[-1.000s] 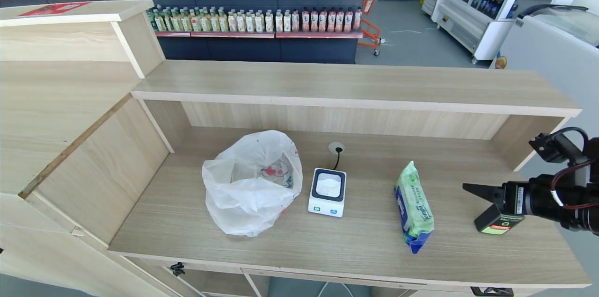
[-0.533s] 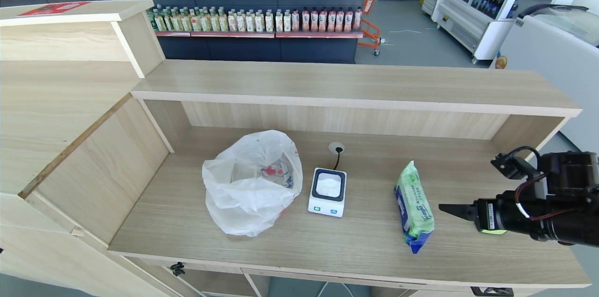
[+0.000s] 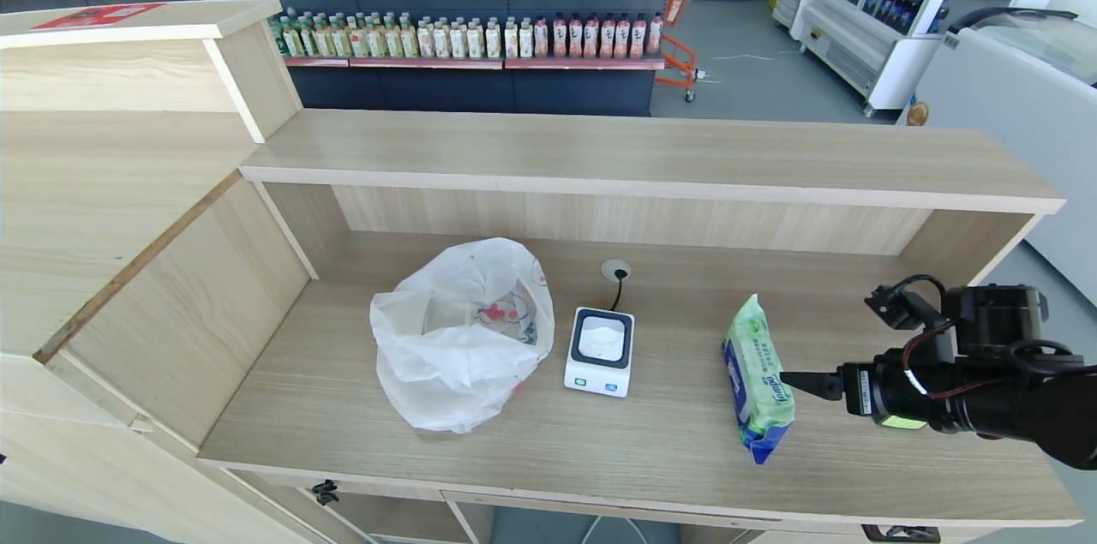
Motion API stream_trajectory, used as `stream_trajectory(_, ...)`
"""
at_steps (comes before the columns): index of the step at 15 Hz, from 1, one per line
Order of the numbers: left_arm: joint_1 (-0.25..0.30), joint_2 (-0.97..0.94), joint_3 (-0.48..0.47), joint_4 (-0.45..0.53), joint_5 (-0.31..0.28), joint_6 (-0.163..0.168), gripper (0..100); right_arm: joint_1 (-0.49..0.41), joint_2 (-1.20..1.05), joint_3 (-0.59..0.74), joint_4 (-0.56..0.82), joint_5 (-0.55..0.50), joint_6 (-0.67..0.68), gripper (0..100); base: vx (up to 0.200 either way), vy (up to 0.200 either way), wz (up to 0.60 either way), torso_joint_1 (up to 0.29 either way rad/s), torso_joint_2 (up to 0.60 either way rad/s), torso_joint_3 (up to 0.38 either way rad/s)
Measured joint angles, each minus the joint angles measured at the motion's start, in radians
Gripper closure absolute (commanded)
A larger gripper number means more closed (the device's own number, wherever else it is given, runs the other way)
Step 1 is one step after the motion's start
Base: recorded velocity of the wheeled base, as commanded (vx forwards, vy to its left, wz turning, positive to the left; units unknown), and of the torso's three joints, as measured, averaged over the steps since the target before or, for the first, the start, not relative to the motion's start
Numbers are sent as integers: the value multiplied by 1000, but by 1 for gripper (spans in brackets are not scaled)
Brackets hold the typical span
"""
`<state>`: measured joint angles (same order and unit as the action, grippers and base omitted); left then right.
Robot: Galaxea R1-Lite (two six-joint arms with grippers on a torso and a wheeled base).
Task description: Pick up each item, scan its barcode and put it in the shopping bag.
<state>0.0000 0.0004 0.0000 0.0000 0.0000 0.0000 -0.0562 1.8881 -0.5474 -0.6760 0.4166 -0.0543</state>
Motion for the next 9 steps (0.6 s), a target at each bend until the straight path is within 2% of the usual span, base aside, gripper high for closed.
stream_trajectory(3,0,0,0,0,0,0,0,27,64,-4,-30,11,0,0,0,0,0,0,0,0)
stream_trajectory(9,0,0,0,0,0,0,0,100,205,-28,-194,20,12,0,0,0,0,0,0,0)
